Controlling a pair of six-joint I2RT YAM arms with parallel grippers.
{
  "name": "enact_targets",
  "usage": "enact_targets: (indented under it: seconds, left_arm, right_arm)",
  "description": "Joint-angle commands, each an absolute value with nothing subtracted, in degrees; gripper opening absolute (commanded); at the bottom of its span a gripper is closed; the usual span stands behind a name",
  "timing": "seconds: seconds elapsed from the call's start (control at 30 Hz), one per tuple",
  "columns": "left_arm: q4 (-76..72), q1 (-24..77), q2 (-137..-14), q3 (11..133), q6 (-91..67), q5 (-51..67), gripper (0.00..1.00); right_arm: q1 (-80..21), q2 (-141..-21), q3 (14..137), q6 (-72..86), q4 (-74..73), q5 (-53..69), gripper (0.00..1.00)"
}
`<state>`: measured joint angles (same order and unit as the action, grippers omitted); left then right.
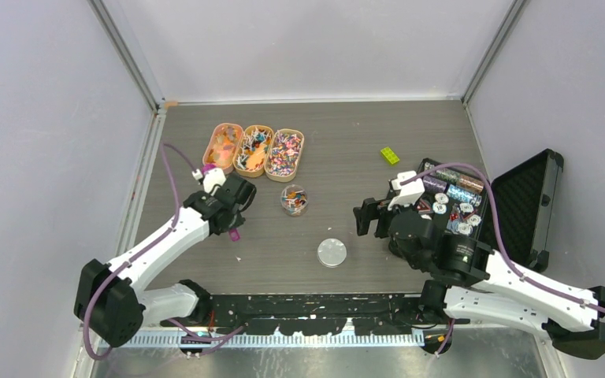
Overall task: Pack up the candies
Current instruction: Pick up the box lid from the center of the board.
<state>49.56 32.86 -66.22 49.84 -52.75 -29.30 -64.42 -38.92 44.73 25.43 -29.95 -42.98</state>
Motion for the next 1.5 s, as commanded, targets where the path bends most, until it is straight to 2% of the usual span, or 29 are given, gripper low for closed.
enact_targets:
  seconds: [0.0,0.1,0.27,0.77,0.83,0.93,1.1,1.3,1.47]
  left_arm:
    - [46.81,32.43,-66.42,45.04,-65.32,-29.41,0.0]
    - [45.91,31.86,-66.1,42.99,-68.34,-29.42,0.0]
    - [44.4,31.73,-68.41,41.95,-71.37,-27.07,0.11]
    - [46.04,31.73,-77.22,42.9,-76.3,-23.98,0.24]
    - [46.35,31.73,-77.77,43.34,-76.2,-24.1,0.3]
    - [47.66,31.73,-77.94,44.37,-76.22,-24.3,0.47]
    - [48.49,31.73,-75.78,46.64,-73.84,-24.6,0.67]
    - [49.14,31.73,-69.87,53.89,-60.73,-25.54,0.99]
    - [45.62,31.73,-63.77,58.98,-42.85,-21.12,1.0]
  right_arm:
    - [-64.84,-40.34,47.38,29.87,-32.19,-43.81,0.88]
    - [-64.82,-41.1,47.49,30.7,-33.68,-44.23,0.88]
    - [-64.84,-42.02,47.36,32.47,-35.2,-45.15,0.88]
    - [-64.84,-45.99,47.33,34.89,-37.62,-43.31,0.88]
    - [-64.85,-46.77,47.19,35.47,-37.75,-41.59,0.89]
    - [-64.81,-48.86,46.81,38.47,-38.8,-40.73,0.9]
    - [-64.85,-53.1,46.19,40.37,-36.97,-37.31,0.9]
    - [-64.82,-56.77,44.05,39.56,-30.92,-33.66,0.9]
    - [-64.84,-60.7,41.78,38.79,-24.88,-32.14,0.9]
